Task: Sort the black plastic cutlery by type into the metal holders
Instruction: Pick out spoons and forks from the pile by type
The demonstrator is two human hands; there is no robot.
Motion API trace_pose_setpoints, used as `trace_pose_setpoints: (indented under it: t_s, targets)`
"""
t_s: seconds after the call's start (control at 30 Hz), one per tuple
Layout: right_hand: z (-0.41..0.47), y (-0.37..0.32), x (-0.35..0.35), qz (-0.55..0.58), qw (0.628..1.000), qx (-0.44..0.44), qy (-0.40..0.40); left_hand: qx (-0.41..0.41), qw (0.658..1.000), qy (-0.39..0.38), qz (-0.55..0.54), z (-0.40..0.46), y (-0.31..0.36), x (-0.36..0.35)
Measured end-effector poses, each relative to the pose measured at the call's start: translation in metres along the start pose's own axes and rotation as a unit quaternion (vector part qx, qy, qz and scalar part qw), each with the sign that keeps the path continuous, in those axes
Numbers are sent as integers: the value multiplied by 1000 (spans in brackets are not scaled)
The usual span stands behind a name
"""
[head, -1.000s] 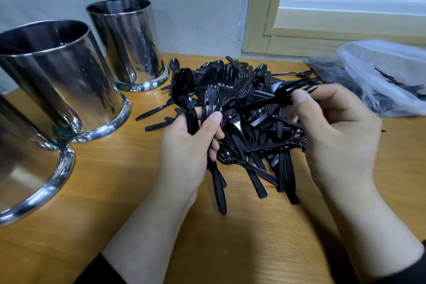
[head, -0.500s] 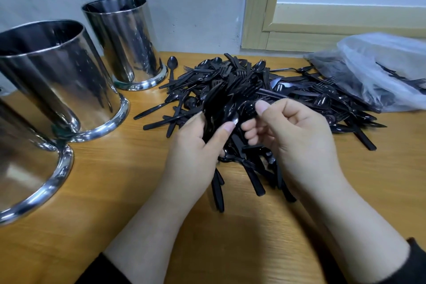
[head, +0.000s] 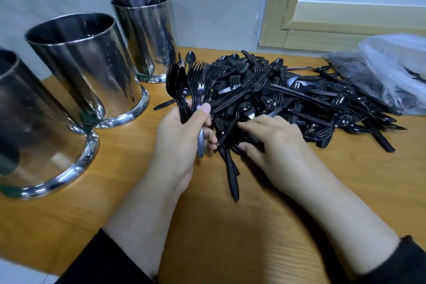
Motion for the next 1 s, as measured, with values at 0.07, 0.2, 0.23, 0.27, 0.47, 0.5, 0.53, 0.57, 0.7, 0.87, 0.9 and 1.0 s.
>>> trace_pose_setpoints:
  t_s: [0.07,0.2,0.23,0.27,0.47,0.5,0.53,0.57,0.7,0.87,0.9,1.0]
  targets:
    - [0,-3,-3,-23,1000,17,6,-1,1000,12,-8,1,-1,3]
    - [-2,-6,-10,-39,999,30,-8,4,999,38,-10,4,-6,6]
    - [-2,-6,-11,-38,999,28,-6,9,999,41,-15,6,-7,6]
    - [-2,-6,-11,-35,999,25,-3,14,999,41,-20,6,-7,7]
    - [-4,-8,-8,-23,999,19,26,48,998,-9,-49,5,-9,2]
    - [-3,-7,-7,-11,999,15,34,55,997,-18,-57,5,-9,1]
    - [-3,-6,-5,9,999,8,46,59,996,-23,-61,5,-10,0]
    - [-3,-5,-1,38,997,-5,63,61,996,-25,-61,5,-10,-1]
    - [-5,2,17,162,975,-90,123,53,998,-27,-37,5,-11,-1]
    - [-6,8,35,259,936,-112,213,44,998,-34,-33,4,-10,-1]
    - [-6,9,39,274,925,-115,236,38,998,-35,-32,4,-9,-1]
    - [-5,10,49,325,895,-129,276,29,999,-39,-21,1,-7,-2]
Point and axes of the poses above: each hand's wrist, its own z-axis towards the middle knuckle, its own x-axis out of the back of the hand, y = z × x, the point moved 4 cm from there along z, towards the middle knuckle, and after that the axes turned 5 degrees about x, right-handed, at the moved point
